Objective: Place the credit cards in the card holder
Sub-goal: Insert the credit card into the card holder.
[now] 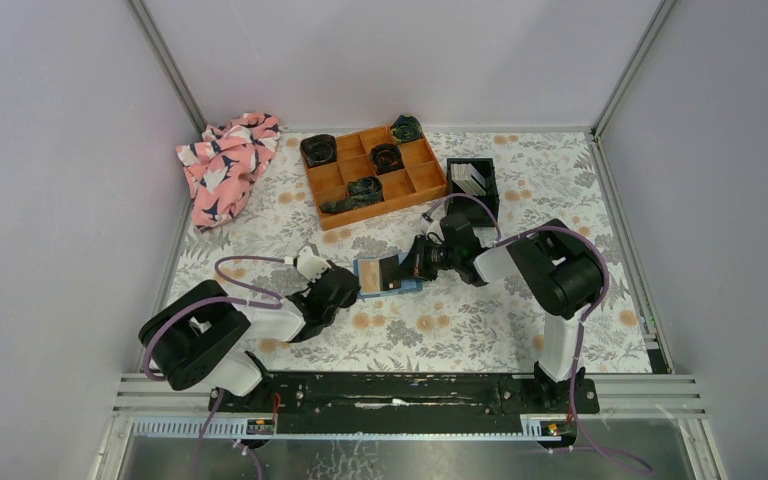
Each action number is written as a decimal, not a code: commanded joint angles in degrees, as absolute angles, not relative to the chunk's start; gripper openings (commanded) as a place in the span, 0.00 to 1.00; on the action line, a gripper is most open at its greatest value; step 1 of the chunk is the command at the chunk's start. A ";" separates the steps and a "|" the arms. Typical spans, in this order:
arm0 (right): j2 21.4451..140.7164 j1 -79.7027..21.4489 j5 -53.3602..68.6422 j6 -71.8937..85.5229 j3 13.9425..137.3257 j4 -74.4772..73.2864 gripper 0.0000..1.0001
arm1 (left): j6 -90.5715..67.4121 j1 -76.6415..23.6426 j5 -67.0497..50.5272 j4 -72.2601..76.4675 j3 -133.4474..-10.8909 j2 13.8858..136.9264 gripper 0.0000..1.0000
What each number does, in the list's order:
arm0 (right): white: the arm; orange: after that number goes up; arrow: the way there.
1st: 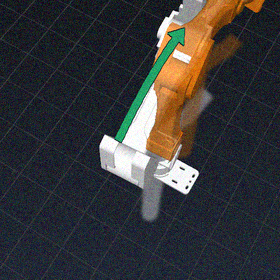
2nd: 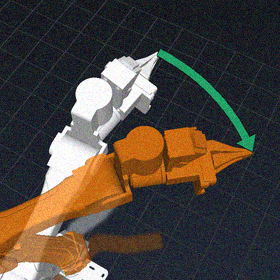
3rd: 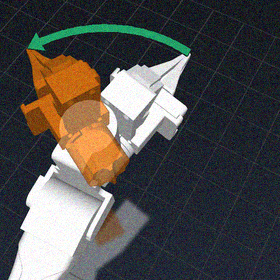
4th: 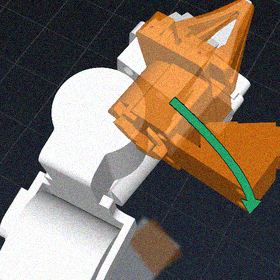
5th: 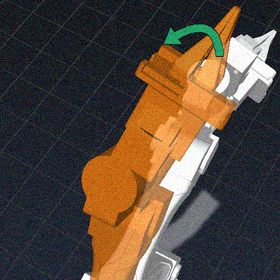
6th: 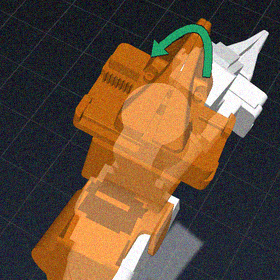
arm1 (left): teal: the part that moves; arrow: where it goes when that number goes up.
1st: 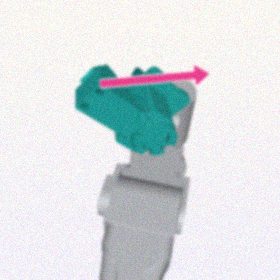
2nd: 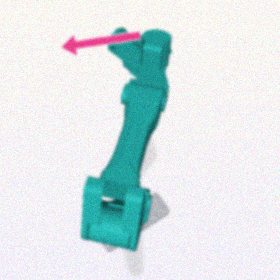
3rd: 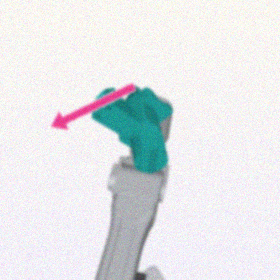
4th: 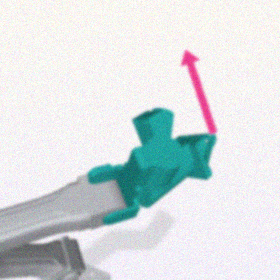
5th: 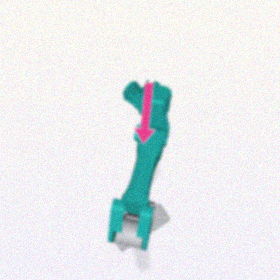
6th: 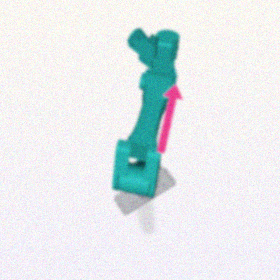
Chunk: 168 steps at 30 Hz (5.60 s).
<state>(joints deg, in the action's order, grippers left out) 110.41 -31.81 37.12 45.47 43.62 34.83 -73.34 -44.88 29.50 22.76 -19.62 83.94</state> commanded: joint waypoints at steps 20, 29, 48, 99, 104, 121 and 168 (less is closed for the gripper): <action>108.25 -33.22 35.99 43.09 42.85 19.24 0.00 | -69.90 -44.17 29.71 11.37 -18.34 87.45 0.00; 110.10 -33.23 36.46 44.52 43.86 19.99 0.00 | -69.01 -44.12 29.30 11.64 -18.52 87.64 0.00; 113.13 -33.40 35.28 51.84 42.72 28.20 0.00 | -68.32 -44.13 27.68 12.63 -18.92 89.91 0.00; 113.34 -35.01 26.82 50.75 46.65 22.66 0.00 | -68.02 -44.14 26.36 13.55 -18.44 91.38 0.00; 113.83 -37.72 23.99 49.90 49.27 19.43 0.11 | -68.12 -44.20 25.72 14.31 -17.80 91.14 0.00; 107.90 -39.17 11.60 46.00 48.77 10.79 0.07 | -68.65 -44.61 25.53 14.37 -15.63 88.32 0.00; 106.10 -42.83 4.65 48.52 48.87 11.93 0.29 | -69.79 -46.25 24.91 16.03 -14.94 89.50 0.00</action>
